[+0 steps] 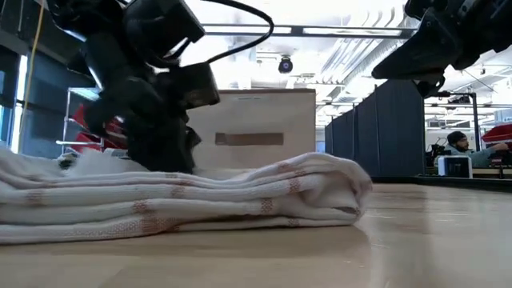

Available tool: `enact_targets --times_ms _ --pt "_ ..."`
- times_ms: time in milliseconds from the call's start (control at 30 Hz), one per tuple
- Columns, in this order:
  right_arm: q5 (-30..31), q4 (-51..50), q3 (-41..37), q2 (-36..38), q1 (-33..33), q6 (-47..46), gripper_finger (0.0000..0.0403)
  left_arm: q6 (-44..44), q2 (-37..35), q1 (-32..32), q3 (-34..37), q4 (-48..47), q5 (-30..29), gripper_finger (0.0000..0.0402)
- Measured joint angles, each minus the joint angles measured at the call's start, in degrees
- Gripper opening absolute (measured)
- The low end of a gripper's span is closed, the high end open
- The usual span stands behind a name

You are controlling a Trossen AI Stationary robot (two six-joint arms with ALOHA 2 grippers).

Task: Fold towel
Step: Stack the white squared towel on top of the gray towel

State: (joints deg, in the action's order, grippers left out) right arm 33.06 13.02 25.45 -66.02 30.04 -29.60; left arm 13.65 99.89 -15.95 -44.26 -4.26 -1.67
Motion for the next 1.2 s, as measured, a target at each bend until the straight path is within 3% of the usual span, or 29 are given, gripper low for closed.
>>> enact_targets --times_ms 167,333,500,700,833,1000,1200 --pt "-0.8 0.0 0.0 0.0 0.2 -0.1 0.0000 -0.7 -9.4 -0.8 -2.8 -25.7 -2.7 0.0022" --pt "-0.6 -0.6 0.0 0.0 1.3 0.4 0.0000 -2.1 -20.9 0.9 -5.3 -44.9 -6.9 0.0022" --pt "-0.4 -1.7 0.0 0.0 1.6 2.6 0.0000 -5.4 -29.0 4.7 -8.4 -55.2 -15.3 0.0022" --pt "-0.1 -2.6 0.0 0.0 1.6 4.6 0.0000 -11.3 -30.8 12.5 -14.6 -67.0 -22.9 0.0022" --pt "-0.1 -3.3 0.0 0.0 1.6 6.2 0.0000 -17.0 -30.6 19.2 -19.6 -70.7 -25.8 0.0022" --pt "-0.1 -5.2 0.0 0.0 1.6 6.1 0.0000 -29.2 -30.7 29.3 -24.9 -69.3 -24.1 0.0022" --pt "-0.1 -6.9 0.0 0.0 1.6 5.3 0.0000 -43.1 -30.1 45.1 -25.6 -63.6 -15.7 0.0022"
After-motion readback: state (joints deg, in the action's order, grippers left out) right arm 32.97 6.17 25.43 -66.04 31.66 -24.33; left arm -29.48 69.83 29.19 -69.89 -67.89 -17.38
